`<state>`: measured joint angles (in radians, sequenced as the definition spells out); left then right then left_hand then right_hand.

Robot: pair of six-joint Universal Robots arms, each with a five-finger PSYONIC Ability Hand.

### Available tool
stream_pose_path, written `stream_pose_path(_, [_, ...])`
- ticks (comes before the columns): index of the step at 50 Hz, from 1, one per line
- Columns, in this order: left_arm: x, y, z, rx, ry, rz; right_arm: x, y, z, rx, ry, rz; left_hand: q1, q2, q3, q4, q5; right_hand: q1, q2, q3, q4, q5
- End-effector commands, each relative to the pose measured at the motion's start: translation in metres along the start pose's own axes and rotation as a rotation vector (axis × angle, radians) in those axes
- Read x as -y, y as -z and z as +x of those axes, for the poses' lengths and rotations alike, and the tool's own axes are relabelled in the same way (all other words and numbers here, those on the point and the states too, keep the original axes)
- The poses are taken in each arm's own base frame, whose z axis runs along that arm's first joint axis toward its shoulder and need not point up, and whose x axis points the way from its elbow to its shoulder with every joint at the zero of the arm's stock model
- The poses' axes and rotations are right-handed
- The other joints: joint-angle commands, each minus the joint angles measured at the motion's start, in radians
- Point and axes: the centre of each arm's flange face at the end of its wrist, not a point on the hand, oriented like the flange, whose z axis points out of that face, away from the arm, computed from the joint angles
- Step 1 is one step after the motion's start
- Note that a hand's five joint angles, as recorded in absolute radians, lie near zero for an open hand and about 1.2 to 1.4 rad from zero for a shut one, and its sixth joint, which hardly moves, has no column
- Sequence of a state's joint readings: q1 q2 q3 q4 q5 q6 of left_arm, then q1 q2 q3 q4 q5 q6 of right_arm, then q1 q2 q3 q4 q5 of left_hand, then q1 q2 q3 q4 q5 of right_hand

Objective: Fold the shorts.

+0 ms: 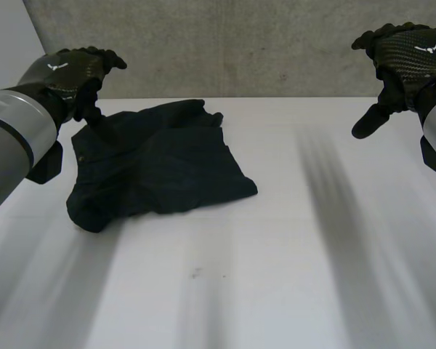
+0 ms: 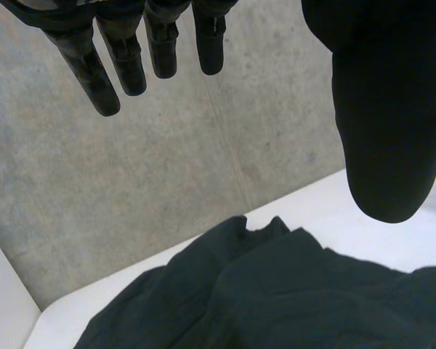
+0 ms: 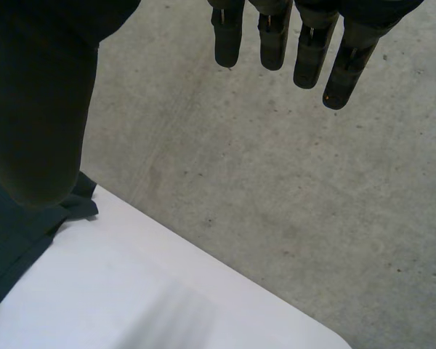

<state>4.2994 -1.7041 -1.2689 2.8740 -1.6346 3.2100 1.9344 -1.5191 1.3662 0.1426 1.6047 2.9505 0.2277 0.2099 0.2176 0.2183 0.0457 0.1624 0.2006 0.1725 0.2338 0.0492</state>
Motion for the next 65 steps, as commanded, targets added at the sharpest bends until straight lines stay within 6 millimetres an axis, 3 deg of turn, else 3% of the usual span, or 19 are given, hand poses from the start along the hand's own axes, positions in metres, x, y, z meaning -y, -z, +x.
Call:
stream_pose_path(1, [-0.020, -0.018, -0.002, 0.007, -0.097, -0.066, -0.008, -0.001, -0.007, 0.068, 0.028, -0.018, 0.006, 0.024, 0.016, 0.016, 0.014, 0.012, -0.026, 0.002, -0.059, -0.049])
stream_pose_path(6, [-0.044, -0.031, -0.013, 0.041, -0.177, -0.155, -0.028, -0.005, -0.014, 0.109, 0.074, -0.076, 0.009, 0.027, 0.019, 0.019, 0.017, 0.012, -0.026, 0.002, -0.059, -0.049])
stream_pose_path(11, [-0.090, -0.035, -0.038, 0.134, -0.178, -0.309, -0.053, -0.008, -0.019, 0.131, 0.108, -0.151, 0.030, 0.048, 0.040, 0.039, 0.037, 0.012, -0.026, 0.002, -0.059, -0.049])
stream_pose_path(19, [-0.148, -0.054, -0.061, 0.184, -0.159, -0.425, -0.084, -0.007, -0.022, 0.145, 0.108, -0.204, 0.065, 0.083, 0.075, 0.074, 0.073, 0.012, -0.026, 0.002, -0.059, -0.049])
stream_pose_path(26, [-0.175, -0.069, -0.072, 0.205, -0.150, -0.479, -0.105, -0.002, -0.026, 0.156, 0.129, -0.214, 0.121, 0.138, 0.131, 0.130, 0.128, 0.012, -0.026, 0.002, -0.059, -0.049])
stream_pose_path(30, [-0.187, -0.080, -0.074, 0.206, -0.144, -0.488, -0.114, 0.002, -0.027, 0.158, 0.156, -0.229, 0.238, 0.256, 0.248, 0.247, 0.245, 0.012, -0.026, 0.002, -0.059, -0.049])
stream_pose_path(34, [-0.192, -0.085, -0.075, 0.206, -0.145, -0.493, -0.118, 0.004, -0.027, 0.157, 0.166, -0.239, 0.771, 0.789, 0.781, 0.780, 0.778, 0.012, -0.026, 0.002, -0.059, -0.049])
stream_pose_path(35, [-0.190, -0.088, -0.077, 0.213, -0.144, -0.479, -0.118, 0.005, -0.027, 0.158, 0.166, -0.240, 1.133, 1.151, 1.143, 1.142, 1.140, 0.012, -0.026, 0.002, -0.059, -0.049])
stream_pose_path(41, [-0.168, -0.100, -0.097, 0.285, -0.133, -0.365, -0.120, 0.006, -0.027, 0.158, 0.167, -0.247, 1.169, 1.186, 1.179, 1.178, 1.176, 0.012, -0.026, 0.002, -0.059, -0.049])
stream_pose_path(46, [-0.099, -0.099, -0.138, 0.422, -0.134, -0.142, -0.120, 0.007, -0.029, 0.163, 0.168, -0.247, 1.169, 1.186, 1.179, 1.178, 1.176, 0.012, -0.026, 0.002, -0.059, -0.049])
stream_pose_path(49, [-0.068, -0.099, -0.155, 0.487, -0.144, -0.027, -0.119, 0.008, -0.030, 0.168, 0.169, -0.244, 1.169, 1.186, 1.179, 1.178, 1.176, 0.012, -0.026, 0.002, -0.059, -0.049])
stream_pose_path(50, [-0.047, -0.099, -0.163, 0.524, -0.152, 0.053, -0.119, 0.008, -0.030, 0.168, 0.169, -0.244, 1.169, 1.186, 1.179, 1.178, 1.176, 0.012, -0.026, 0.002, -0.059, -0.049])
stream_pose_path(54, [0.003, -0.094, -0.171, 0.586, -0.163, 0.242, -0.120, 0.009, -0.031, 0.172, 0.169, -0.244, 1.169, 1.186, 1.179, 1.178, 1.176, 0.012, -0.026, 0.002, -0.059, -0.049])
stream_pose_path(57, [0.019, -0.094, -0.164, 0.567, -0.167, 0.307, -0.120, 0.010, -0.032, 0.173, 0.169, -0.244, 1.169, 1.186, 1.179, 1.178, 1.176, 0.012, -0.026, 0.002, -0.059, -0.049])
stream_pose_path(61, [0.035, -0.097, -0.133, 0.491, -0.160, 0.386, -0.120, 0.012, -0.032, 0.175, 0.169, -0.247, 1.169, 1.186, 1.179, 1.178, 1.176, 0.012, -0.026, 0.002, -0.059, -0.049])
stream_pose_path(62, [0.035, -0.099, -0.111, 0.429, -0.157, 0.409, -0.120, 0.012, -0.032, 0.174, 0.170, -0.247, 1.169, 1.186, 1.179, 1.178, 1.176, 0.012, -0.026, 0.002, -0.059, -0.049])
stream_pose_path(64, [0.031, -0.103, -0.087, 0.355, -0.156, 0.419, -0.120, 0.012, -0.032, 0.174, 0.170, -0.248, 1.169, 1.186, 1.179, 1.178, 1.176, 0.012, -0.026, 0.002, -0.059, -0.049])
stream_pose_path(65, [0.025, -0.107, -0.059, 0.263, -0.157, 0.429, -0.120, 0.012, -0.032, 0.173, 0.168, -0.249, 1.169, 1.186, 1.179, 1.178, 1.176, 0.012, -0.026, 0.002, -0.059, -0.049])
